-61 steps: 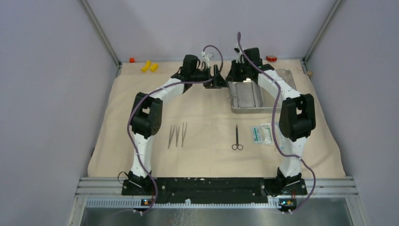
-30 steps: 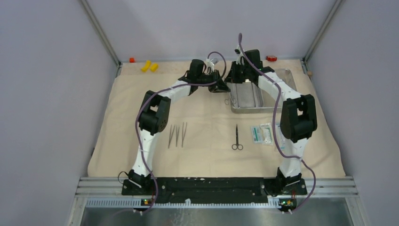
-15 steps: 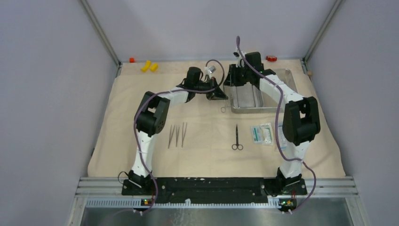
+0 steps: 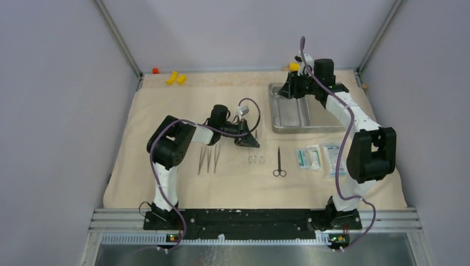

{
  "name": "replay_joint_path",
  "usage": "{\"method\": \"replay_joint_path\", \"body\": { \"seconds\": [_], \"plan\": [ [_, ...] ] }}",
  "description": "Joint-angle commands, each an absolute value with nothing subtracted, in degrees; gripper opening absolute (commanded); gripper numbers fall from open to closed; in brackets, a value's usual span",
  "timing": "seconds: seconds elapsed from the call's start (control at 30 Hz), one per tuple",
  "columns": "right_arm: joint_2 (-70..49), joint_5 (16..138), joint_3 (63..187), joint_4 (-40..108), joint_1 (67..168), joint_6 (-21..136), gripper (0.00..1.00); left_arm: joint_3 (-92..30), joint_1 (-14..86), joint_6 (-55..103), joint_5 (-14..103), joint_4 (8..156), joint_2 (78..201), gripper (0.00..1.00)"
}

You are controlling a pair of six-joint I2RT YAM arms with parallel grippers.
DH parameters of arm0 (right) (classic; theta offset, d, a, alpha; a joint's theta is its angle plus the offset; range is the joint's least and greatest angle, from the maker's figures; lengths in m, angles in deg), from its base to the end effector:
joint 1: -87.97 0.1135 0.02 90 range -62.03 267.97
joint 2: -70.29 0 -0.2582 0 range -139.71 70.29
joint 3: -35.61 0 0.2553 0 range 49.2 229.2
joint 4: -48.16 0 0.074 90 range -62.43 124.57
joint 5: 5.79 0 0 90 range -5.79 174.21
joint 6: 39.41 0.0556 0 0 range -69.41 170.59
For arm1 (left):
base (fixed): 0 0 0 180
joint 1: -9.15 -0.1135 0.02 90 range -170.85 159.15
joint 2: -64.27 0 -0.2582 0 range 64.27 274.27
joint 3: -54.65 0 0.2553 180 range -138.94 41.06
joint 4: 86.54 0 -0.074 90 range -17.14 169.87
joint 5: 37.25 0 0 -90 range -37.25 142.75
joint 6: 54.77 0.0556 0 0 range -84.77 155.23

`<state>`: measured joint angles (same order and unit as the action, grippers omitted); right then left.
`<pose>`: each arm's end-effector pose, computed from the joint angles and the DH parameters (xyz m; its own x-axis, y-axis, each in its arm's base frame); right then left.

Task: Open and lay out the surgical kit
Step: Place the medical item in the surgical kit.

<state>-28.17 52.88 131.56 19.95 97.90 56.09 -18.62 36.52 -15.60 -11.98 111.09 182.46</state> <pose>0.4062 0.1005 0.2956 -0.5572 -0.0144 -0.8303 -0.5367 0.7692 0.3468 0.3406 -0.2330 0.1160 -0.9626 0.1257 -0.2399 0.2591 0.1695 -0.9509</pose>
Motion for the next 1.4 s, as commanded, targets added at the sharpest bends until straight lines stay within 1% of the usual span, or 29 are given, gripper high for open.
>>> {"method": "replay_joint_path", "body": {
  "seconds": [0.0,0.27,0.53,0.7,1.13,1.37],
  "plan": [
    [-25.51,49.36,128.40,19.66,98.26,51.05,0.42,-15.03,38.15,-10.70,-14.21,115.57,177.33,0.00],
    [-22.48,49.43,123.72,19.33,98.31,48.01,0.41,-14.27,38.76,-4.40,-9.08,108.72,176.61,0.00],
    [-17.79,45.33,118.08,16.59,98.33,42.94,0.41,-14.13,38.74,-3.93,-6.29,107.99,178.18,0.00],
    [-15.14,46.55,114.61,16.20,98.25,41.05,0.41,-13.56,38.74,-3.91,-6.08,107.73,178.92,0.00],
    [-16.29,46.34,112.85,17.42,98.30,41.00,0.41,-11.60,38.85,-5.18,-6.40,108.29,179.81,0.01],
    [-16.44,45.77,112.47,17.63,98.25,41.01,0.40,-12.48,38.85,-5.62,-6.19,107.77,181.92,0.05]
  ]
}}
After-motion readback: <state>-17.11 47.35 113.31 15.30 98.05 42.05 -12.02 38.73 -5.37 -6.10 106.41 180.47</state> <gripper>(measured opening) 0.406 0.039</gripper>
